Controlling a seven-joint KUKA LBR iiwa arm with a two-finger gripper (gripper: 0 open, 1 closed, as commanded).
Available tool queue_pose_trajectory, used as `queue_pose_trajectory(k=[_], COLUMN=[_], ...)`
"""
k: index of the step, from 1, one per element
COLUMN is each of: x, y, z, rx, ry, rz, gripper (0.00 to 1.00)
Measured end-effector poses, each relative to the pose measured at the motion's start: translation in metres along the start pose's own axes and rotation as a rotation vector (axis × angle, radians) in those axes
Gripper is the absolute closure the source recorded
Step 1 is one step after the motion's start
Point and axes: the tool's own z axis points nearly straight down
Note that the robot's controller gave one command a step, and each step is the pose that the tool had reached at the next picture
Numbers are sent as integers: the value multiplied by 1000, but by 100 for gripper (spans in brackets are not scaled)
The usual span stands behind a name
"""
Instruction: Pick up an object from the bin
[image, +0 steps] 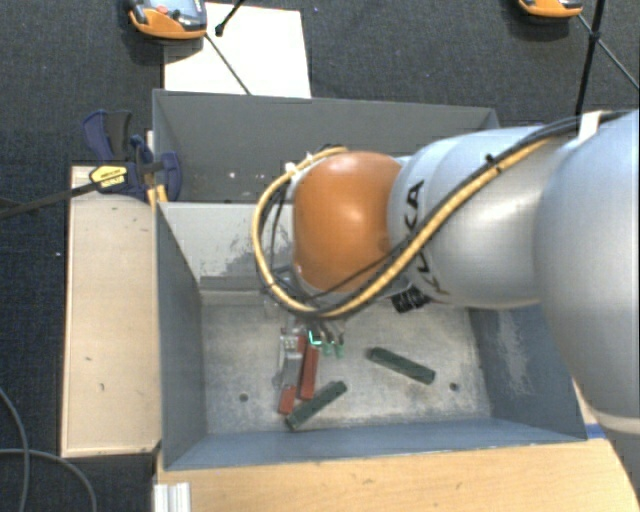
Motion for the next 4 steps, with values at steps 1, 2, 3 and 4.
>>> queue_pose_trajectory(k=[1, 2, 3, 4], x=[-2, -2, 4, -1], y=[-1, -16, -30, -48], z=[-4, 20, 71, 89], rx=[-2, -4, 1, 0], ry=[-7, -17, -10, -5], rz=[5, -144, -317, -484], gripper=[0, 0, 0, 100])
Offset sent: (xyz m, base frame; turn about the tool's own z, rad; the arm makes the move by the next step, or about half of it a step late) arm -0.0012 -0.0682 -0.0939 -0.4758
